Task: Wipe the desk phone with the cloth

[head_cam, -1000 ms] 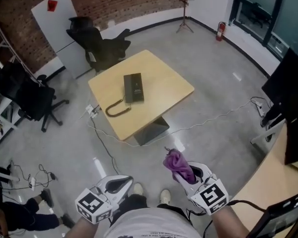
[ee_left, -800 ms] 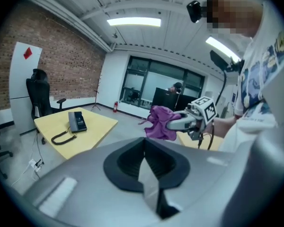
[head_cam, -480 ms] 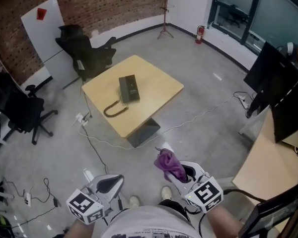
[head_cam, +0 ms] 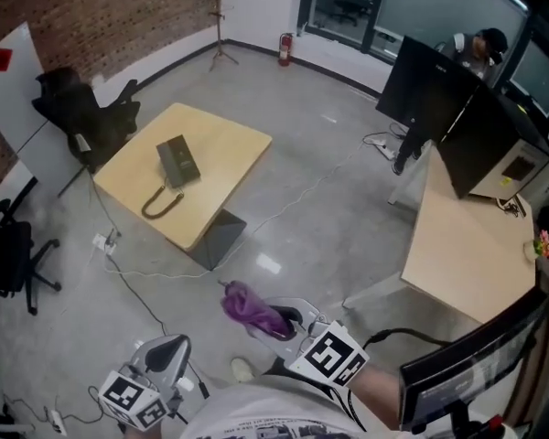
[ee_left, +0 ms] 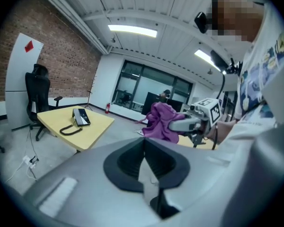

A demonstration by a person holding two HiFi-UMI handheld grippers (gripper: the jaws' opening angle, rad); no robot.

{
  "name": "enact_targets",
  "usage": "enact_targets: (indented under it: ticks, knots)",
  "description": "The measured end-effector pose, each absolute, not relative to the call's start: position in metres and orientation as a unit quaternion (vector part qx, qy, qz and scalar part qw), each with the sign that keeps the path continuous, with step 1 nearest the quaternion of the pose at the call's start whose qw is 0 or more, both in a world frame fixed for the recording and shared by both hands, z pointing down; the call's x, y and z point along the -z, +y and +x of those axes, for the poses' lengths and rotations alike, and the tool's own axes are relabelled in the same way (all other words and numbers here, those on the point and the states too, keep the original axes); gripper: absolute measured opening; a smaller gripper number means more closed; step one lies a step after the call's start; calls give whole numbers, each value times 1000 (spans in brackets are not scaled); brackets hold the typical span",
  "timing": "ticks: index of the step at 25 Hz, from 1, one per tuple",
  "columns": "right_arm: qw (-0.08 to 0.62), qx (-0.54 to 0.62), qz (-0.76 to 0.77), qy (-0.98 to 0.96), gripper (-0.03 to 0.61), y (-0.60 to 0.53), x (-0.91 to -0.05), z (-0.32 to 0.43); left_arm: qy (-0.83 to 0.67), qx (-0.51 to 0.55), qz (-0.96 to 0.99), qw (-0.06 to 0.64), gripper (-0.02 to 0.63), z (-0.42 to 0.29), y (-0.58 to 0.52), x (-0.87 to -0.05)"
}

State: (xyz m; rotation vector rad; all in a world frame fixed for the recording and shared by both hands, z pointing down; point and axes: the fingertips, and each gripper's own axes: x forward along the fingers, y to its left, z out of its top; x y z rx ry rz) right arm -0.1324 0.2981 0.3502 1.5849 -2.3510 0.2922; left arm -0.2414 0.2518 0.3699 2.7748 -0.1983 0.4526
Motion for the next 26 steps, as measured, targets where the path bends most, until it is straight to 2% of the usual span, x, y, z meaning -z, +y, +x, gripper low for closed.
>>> enact_targets:
  ticks: [26]
  knots:
    - [164, -96, 561, -806, 121, 299, -347, -169, -28, -149, 974, 169, 5, -260, 256, -369]
